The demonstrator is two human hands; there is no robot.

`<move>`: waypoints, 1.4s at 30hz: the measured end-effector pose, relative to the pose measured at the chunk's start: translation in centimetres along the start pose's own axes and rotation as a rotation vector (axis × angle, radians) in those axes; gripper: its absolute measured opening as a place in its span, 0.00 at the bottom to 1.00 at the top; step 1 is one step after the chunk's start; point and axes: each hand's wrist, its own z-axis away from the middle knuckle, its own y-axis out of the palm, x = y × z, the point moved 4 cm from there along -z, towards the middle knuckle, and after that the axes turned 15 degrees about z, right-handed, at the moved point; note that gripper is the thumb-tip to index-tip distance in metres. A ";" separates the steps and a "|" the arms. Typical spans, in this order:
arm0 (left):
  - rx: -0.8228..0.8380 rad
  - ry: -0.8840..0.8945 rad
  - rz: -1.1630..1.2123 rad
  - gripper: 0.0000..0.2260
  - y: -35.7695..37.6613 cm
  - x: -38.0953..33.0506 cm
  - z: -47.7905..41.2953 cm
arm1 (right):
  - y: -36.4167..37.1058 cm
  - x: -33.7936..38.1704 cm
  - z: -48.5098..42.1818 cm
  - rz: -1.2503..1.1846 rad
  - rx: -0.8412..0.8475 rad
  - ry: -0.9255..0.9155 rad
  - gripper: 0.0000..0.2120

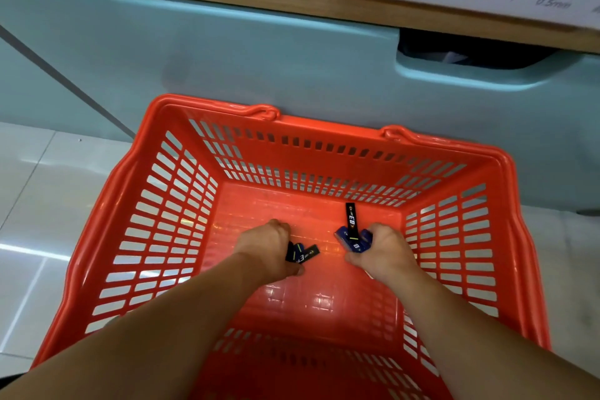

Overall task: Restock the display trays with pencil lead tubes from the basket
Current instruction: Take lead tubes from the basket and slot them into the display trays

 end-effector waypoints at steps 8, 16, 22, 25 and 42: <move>-0.014 -0.010 0.165 0.23 0.7 1.0 0.8 | 0.6 -0.3 1.1 -0.081 -0.004 -0.002 0.14; -0.022 -0.035 0.119 0.20 -0.4 0.9 1.5 | -0.4 -1.0 2.5 -0.262 0.142 0.023 0.11; 0.043 -0.180 0.374 0.17 -1.4 1.4 3.2 | -0.6 -0.5 5.0 -0.413 0.312 -0.023 0.15; 0.052 -0.212 0.610 0.10 -2.4 0.4 4.3 | -0.6 0.8 6.1 -0.498 0.341 -0.057 0.15; -0.077 0.078 1.477 0.22 -13.6 -4.0 15.5 | -11.6 9.2 19.6 -0.531 0.311 -0.430 0.07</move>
